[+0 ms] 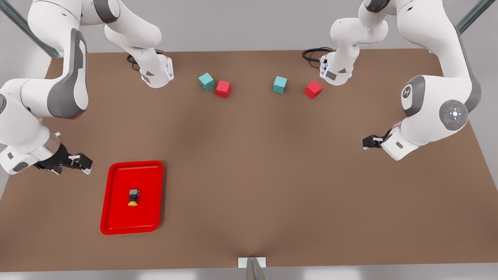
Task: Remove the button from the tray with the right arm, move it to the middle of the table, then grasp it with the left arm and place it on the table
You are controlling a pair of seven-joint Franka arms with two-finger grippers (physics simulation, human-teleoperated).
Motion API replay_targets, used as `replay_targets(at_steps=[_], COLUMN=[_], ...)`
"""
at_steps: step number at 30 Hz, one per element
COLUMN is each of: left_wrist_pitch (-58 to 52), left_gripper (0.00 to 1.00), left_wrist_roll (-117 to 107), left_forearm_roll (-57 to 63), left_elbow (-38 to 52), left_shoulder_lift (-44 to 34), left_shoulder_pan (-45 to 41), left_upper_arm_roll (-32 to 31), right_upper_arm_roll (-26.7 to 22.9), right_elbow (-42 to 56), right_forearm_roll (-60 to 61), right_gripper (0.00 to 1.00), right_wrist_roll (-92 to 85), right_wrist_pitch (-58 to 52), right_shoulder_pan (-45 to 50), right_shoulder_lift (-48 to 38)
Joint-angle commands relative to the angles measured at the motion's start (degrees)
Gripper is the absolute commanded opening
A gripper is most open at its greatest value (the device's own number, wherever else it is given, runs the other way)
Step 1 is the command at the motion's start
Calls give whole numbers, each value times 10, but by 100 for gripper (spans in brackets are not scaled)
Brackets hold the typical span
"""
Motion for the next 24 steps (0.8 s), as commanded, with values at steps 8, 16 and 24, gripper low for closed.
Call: replay_targets(at_steps=[8,16,24], left_wrist_pitch=[-18,-22,-44], left_gripper=[100,100,100], left_wrist_roll=[0,-11,-20], left_forearm_roll=[-5,-6,-5], left_elbow=[4,6,8], left_shoulder_lift=[-2,-1,-4], left_shoulder_pan=[4,-4,-15], left_upper_arm_roll=[0,0,-3], right_upper_arm_roll=[2,0,-4], right_elbow=[0,-2,-27], right_forearm_roll=[9,5,5], right_gripper=[100,100,100], right_wrist_roll=[80,116,14], right_wrist_pitch=[-24,106,153], right_shoulder_pan=[62,91,15], right_shoulder_lift=[45,160,262])
